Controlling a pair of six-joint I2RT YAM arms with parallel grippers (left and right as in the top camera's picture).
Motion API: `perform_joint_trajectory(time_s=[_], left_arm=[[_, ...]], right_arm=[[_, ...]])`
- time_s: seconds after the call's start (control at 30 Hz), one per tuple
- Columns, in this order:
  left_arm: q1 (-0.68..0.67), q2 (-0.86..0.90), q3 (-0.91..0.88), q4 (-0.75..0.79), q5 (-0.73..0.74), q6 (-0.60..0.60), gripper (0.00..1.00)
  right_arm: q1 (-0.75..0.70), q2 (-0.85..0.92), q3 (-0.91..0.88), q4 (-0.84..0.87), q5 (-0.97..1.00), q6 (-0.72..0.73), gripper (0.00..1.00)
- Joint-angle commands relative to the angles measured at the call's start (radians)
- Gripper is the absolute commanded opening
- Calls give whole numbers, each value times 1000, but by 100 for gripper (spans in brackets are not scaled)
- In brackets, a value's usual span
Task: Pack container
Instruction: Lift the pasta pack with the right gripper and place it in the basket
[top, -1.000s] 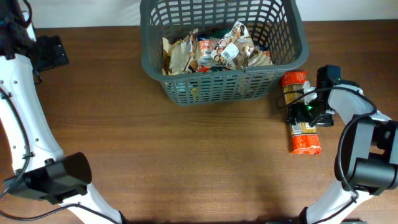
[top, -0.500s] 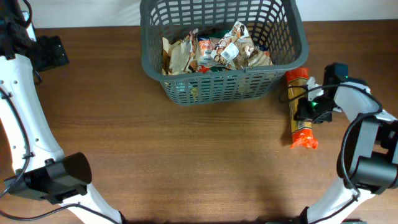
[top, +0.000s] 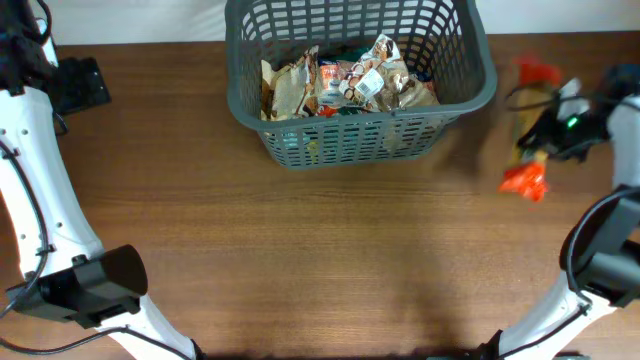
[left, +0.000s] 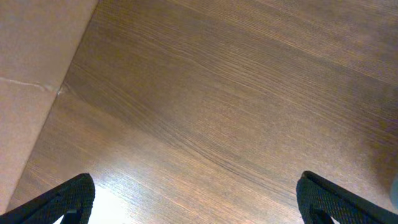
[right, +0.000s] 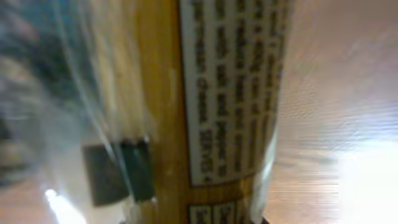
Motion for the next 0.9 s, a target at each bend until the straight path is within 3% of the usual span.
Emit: perform_joint_trajectory(time_s=[0.0,0.2,0.43,0.6,0.87], left_arm=[[2,8,-5,2,-7,-10,99],[2,8,-5,2,-7,-10,99],[2,8,-5,2,-7,-10,99],[2,8,-5,2,-7,-10,99],[2,8,-5,2,-7,-10,99]], right_arm=[[15,-75,203,-45,-104,-4,19],[107,-102,550,-152,-121,-13,20],[381,-144,827,-182,-27,-200,20],[603,-138,842,-225,128,-525,4],[745,-56,759,-142,259,-863,4]])
